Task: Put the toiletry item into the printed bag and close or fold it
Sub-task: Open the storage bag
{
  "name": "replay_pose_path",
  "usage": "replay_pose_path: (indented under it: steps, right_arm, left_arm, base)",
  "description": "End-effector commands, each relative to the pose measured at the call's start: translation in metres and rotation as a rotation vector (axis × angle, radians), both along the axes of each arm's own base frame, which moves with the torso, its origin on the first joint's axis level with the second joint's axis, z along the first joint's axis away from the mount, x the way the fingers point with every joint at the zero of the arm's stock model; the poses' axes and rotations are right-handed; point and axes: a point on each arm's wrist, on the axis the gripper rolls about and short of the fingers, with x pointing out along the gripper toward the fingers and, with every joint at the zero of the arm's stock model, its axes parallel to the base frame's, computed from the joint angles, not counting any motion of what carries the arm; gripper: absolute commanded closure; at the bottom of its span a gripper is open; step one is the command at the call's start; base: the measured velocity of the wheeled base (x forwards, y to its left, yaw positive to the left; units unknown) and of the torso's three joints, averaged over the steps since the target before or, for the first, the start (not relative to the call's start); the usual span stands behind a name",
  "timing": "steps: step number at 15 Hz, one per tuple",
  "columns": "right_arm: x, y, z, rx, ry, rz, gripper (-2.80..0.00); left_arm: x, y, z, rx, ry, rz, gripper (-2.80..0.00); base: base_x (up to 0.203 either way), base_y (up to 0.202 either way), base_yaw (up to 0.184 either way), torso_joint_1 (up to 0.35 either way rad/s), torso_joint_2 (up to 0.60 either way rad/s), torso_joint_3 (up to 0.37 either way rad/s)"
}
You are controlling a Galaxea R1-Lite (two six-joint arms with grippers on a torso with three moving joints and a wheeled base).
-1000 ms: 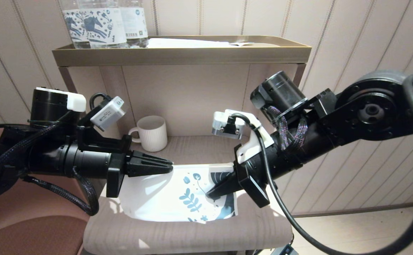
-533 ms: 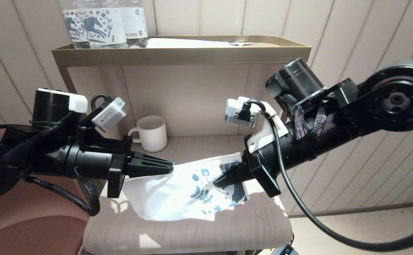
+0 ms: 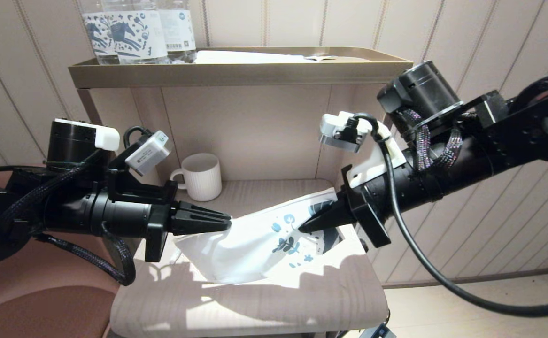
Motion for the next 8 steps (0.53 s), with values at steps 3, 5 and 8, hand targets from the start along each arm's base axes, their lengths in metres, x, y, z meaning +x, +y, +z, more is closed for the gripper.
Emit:
replay_pose_path:
  steps: [3,5,8]
  right_arm:
    - [-0.002,-0.010,0.006,0.011,-0.016,-0.020,0.00]
    - [-0.002,-0.018,0.009,0.016,-0.030,-0.039,0.00]
    - [-0.003,-0.026,0.014,0.024,-0.044,-0.062,0.00]
  left_arm:
    - [0.001,-0.001,-0.002,0.000,0.005,-0.005,0.00]
    - [0.003,-0.001,-0.004,0.003,0.012,-0.005,0.00]
    - [0.006,-0.002,-0.008,0.008,0.023,-0.004,0.00]
  base:
    - [0.000,0.000,0.000,0.000,0.00,0.000]
    - [0.000,0.000,0.000,0.000,0.00,0.000]
    - [0.000,0.000,0.000,0.000,0.00,0.000]
